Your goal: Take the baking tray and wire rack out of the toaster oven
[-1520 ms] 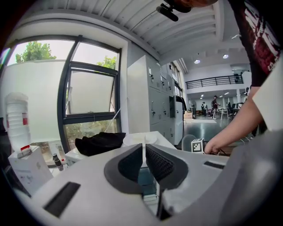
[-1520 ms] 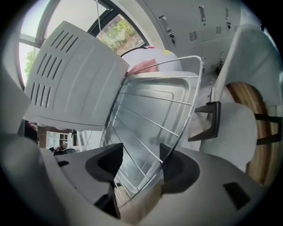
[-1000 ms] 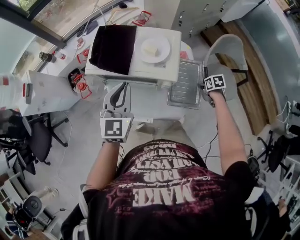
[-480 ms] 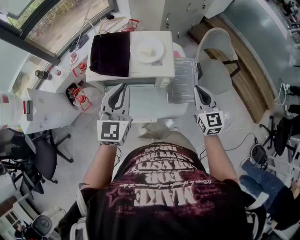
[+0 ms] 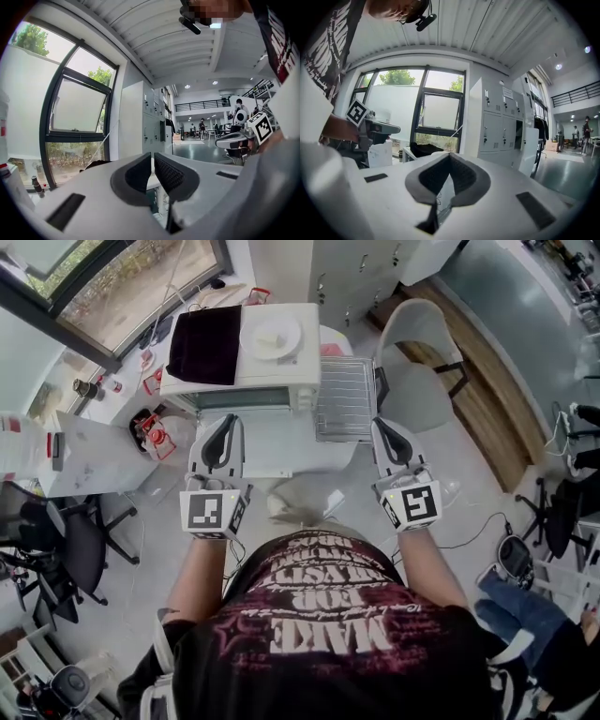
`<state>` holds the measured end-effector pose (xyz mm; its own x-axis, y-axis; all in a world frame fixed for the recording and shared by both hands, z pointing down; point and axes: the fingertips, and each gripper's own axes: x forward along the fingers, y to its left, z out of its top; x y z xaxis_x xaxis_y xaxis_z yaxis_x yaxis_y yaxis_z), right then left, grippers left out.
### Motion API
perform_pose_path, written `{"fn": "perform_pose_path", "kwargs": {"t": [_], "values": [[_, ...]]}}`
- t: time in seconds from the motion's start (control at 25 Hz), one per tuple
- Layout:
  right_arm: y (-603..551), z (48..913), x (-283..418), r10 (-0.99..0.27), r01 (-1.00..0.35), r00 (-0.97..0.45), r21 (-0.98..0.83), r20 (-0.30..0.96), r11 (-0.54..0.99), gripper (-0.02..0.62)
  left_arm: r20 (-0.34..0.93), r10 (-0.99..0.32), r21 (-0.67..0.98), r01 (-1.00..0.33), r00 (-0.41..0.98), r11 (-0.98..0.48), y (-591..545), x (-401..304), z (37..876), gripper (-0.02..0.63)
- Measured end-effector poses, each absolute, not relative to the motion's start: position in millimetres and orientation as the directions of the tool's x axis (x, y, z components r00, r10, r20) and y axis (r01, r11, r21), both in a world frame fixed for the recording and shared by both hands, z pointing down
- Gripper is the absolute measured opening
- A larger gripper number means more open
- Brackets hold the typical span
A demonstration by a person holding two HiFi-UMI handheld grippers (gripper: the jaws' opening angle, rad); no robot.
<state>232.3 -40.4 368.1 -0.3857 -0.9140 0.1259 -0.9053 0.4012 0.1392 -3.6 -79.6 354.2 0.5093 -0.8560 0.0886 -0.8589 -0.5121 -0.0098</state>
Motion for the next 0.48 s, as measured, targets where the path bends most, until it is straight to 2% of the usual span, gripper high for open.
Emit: {"fn": "perform_pose_path", "kwargs": {"t": [0.2, 0.48], "values": [[-19, 369, 248, -0.899, -0.892, -0.423, 0.124, 0.114, 0.436, 0.003, 0.08, -0.873, -0.048, -0.873, 0.482, -0.486, -45, 15, 341, 0.025], [1, 377, 241, -0.873, -0.866, -0.48, 0.114, 0.086, 0.487, 0.003, 0.098, -0.916, -0.101, -0.912, 0.388, -0.397, 8, -10, 339, 0.025]]}}
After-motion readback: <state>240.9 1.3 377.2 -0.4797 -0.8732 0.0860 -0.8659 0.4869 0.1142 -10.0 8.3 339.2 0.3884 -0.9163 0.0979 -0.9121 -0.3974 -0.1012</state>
